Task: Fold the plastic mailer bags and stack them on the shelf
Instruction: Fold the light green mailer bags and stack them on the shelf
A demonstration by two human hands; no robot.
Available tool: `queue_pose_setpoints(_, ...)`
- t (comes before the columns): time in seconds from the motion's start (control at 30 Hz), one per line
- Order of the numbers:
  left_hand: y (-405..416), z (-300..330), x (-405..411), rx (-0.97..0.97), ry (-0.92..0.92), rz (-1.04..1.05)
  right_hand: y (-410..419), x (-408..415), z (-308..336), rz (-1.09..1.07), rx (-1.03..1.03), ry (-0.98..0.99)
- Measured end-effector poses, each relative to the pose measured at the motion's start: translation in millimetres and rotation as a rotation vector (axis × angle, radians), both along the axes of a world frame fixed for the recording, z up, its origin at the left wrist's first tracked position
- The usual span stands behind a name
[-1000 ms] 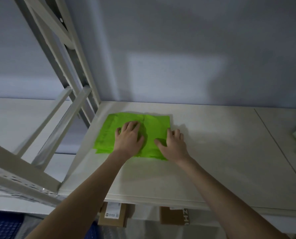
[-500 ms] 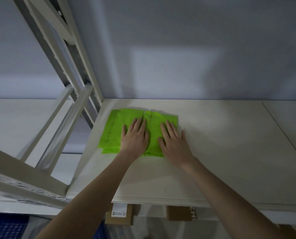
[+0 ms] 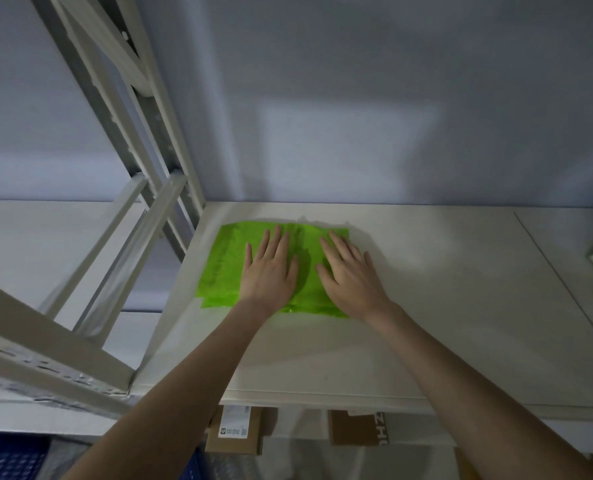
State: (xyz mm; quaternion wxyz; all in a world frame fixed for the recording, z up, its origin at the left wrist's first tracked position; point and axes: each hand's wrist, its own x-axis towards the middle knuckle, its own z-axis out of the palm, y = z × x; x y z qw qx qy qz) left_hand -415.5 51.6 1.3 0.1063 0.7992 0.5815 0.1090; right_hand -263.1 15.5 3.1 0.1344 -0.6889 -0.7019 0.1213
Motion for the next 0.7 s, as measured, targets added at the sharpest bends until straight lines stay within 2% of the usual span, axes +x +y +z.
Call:
queue_pose_setpoints(0.3,-9.1,39.4,54.8,0.136,-0.047,-0.098,-19.3,68.6,44.9,-0.076,0.104,-0.082)
queue_pose_setpoints(0.7,-45.6,65.9,212.9,0.206,-0.098,-0.278,-86.9,238.3,82.6,-0.309,0.237,-0.181)
